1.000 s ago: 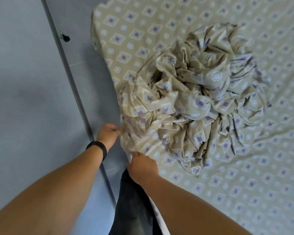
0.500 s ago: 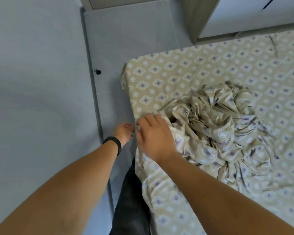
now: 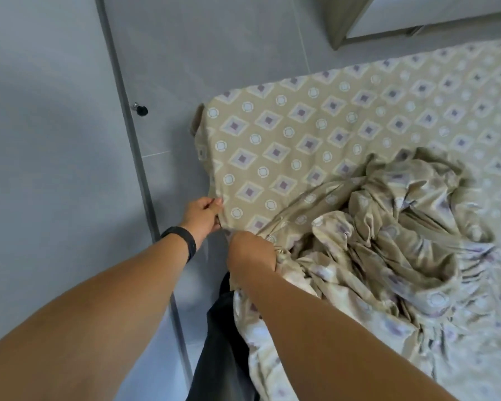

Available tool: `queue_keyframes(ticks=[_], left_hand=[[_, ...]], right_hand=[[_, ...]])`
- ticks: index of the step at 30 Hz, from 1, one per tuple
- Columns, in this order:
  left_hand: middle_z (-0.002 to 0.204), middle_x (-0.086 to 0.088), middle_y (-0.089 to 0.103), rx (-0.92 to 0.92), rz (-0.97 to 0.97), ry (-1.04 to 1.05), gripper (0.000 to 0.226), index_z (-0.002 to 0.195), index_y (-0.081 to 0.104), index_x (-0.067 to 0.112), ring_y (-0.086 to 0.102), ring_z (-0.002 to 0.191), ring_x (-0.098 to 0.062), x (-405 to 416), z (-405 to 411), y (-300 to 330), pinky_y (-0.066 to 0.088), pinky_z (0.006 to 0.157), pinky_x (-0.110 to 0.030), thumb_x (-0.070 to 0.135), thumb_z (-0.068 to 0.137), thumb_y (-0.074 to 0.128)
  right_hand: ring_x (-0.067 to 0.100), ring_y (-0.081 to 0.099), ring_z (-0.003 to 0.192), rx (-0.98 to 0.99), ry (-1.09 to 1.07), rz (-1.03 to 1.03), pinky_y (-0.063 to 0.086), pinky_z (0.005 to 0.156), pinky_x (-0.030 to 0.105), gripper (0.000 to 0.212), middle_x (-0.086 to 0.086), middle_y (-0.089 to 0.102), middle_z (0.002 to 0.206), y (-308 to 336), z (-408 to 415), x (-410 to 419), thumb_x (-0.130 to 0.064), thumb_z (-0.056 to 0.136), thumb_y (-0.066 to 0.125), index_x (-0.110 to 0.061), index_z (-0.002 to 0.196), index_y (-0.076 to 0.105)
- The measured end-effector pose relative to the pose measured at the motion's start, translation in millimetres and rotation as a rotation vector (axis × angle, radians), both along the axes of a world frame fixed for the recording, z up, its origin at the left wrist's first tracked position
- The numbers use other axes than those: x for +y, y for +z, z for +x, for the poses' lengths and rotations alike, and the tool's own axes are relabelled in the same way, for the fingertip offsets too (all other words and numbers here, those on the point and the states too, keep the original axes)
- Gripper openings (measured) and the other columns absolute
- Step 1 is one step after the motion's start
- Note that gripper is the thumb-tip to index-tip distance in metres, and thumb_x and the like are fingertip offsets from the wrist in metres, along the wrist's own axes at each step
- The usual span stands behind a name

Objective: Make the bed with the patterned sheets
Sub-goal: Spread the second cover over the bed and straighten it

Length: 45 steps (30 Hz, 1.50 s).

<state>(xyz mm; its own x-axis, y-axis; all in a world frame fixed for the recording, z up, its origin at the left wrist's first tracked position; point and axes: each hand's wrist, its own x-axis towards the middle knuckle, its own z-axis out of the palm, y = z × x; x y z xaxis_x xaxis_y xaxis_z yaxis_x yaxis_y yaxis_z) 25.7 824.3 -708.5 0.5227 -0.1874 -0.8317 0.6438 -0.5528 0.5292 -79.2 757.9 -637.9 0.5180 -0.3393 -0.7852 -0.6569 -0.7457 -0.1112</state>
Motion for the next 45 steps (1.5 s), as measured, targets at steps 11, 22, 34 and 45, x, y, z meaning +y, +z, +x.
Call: queue_keyframes(ticks=[11, 22, 34, 45], left_hand=[[0.098, -0.006, 0.067, -0.066, 0.131, -0.144, 0.023, 0.11, 0.062, 0.014, 0.066, 0.083, -0.027, 13, 16, -6, 0.058, 0.076, -0.041, 0.035, 0.102, 0.057], [0.121, -0.006, 0.065, -0.184, 0.109, -0.213, 0.019, 0.118, 0.056, 0.032, 0.065, 0.1, -0.029, -29, 46, 58, 0.056, 0.091, -0.042, 0.029, 0.102, 0.046], [0.134, 0.002, 0.064, -0.141, 0.095, -0.129, 0.036, 0.135, 0.057, 0.036, 0.062, 0.119, -0.026, -95, 183, -35, 0.051, 0.104, -0.048, 0.037, 0.104, 0.039], [0.098, -0.015, 0.07, -0.131, 0.422, -0.195, 0.024, 0.106, 0.069, 0.004, 0.064, 0.093, -0.03, -82, 221, -57, 0.048, 0.084, -0.036, 0.025, 0.101, 0.058]], right_hand=[[0.033, 0.066, 0.107, -0.101, 0.022, 0.126, 0.045, 0.08, 0.039, 0.03, 0.012, 0.066, 0.119, -9, 24, 13, -0.02, 0.104, 0.043, -0.012, 0.13, 0.056], [0.033, 0.055, 0.112, -0.235, -0.17, 0.073, 0.045, 0.083, 0.04, 0.032, 0.009, 0.055, 0.12, 79, 15, -79, -0.032, 0.105, 0.037, -0.013, 0.125, 0.052], [0.029, 0.052, 0.118, -0.147, -0.154, 0.08, 0.049, 0.092, 0.044, 0.038, 0.006, 0.048, 0.135, 12, 151, -130, -0.029, 0.104, 0.035, -0.015, 0.139, 0.045], [0.026, 0.054, 0.103, -0.205, -0.255, 0.065, 0.047, 0.08, 0.039, 0.025, 0.002, 0.05, 0.117, -6, 146, -166, -0.021, 0.101, 0.038, -0.017, 0.122, 0.052]])
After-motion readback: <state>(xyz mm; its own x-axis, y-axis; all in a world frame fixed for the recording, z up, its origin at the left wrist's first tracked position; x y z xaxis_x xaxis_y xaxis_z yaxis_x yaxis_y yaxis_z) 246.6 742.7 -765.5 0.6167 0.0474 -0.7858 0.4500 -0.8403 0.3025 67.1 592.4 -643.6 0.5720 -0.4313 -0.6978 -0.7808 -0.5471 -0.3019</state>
